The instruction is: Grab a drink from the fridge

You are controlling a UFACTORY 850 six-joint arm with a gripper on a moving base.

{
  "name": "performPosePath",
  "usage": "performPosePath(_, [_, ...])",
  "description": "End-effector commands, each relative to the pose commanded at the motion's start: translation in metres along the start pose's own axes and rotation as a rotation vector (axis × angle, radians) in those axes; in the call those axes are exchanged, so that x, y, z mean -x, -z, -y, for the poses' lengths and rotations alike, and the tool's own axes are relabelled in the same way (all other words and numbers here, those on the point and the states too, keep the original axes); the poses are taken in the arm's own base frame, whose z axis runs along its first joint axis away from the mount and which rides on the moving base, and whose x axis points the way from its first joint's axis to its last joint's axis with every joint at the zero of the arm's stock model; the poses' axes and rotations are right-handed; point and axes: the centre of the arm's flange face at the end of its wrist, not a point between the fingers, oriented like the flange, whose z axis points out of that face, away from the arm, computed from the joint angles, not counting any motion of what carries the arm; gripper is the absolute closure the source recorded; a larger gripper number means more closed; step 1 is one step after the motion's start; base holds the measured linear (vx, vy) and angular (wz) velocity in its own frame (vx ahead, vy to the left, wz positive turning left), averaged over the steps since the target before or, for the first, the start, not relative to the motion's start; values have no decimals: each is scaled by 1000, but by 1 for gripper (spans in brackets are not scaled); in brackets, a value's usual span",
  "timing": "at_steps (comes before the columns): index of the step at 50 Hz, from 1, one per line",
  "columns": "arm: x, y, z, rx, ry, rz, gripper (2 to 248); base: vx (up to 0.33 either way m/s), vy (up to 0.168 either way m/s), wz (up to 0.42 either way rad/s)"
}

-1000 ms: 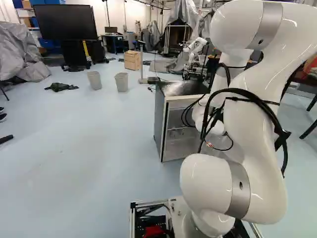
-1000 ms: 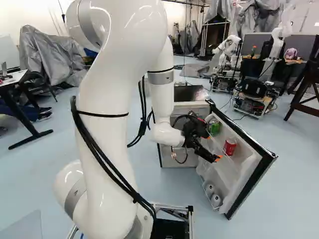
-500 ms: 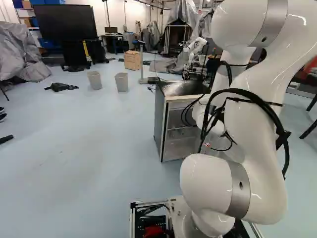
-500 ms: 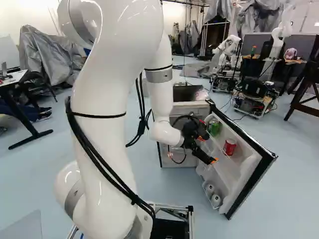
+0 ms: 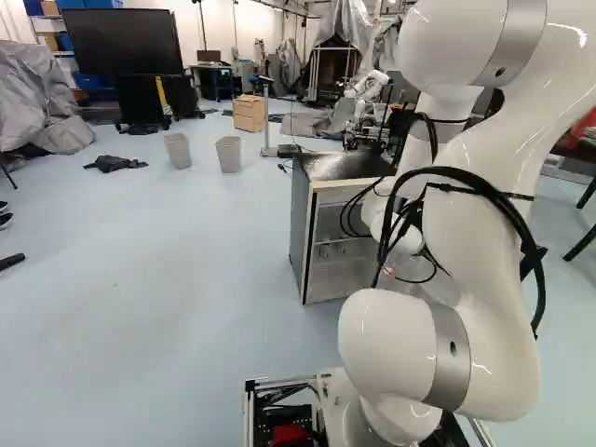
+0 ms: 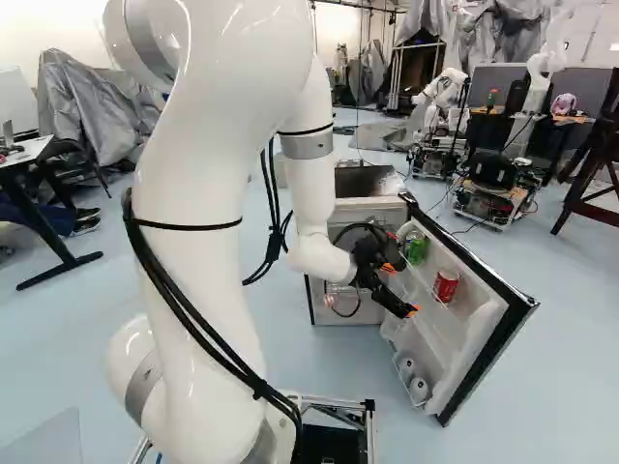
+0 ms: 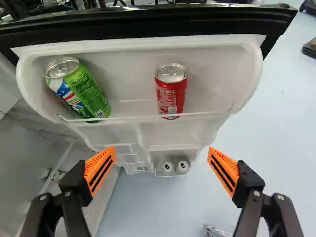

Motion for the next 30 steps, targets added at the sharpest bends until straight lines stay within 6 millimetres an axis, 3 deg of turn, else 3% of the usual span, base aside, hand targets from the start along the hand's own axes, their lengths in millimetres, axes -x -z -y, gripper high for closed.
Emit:
performPosePath(17, [-14, 14, -3, -19, -27, -29, 3, 0, 0, 0])
performPosePath(30, [-19, 13, -3, -17, -37, -36, 3, 0, 0, 0])
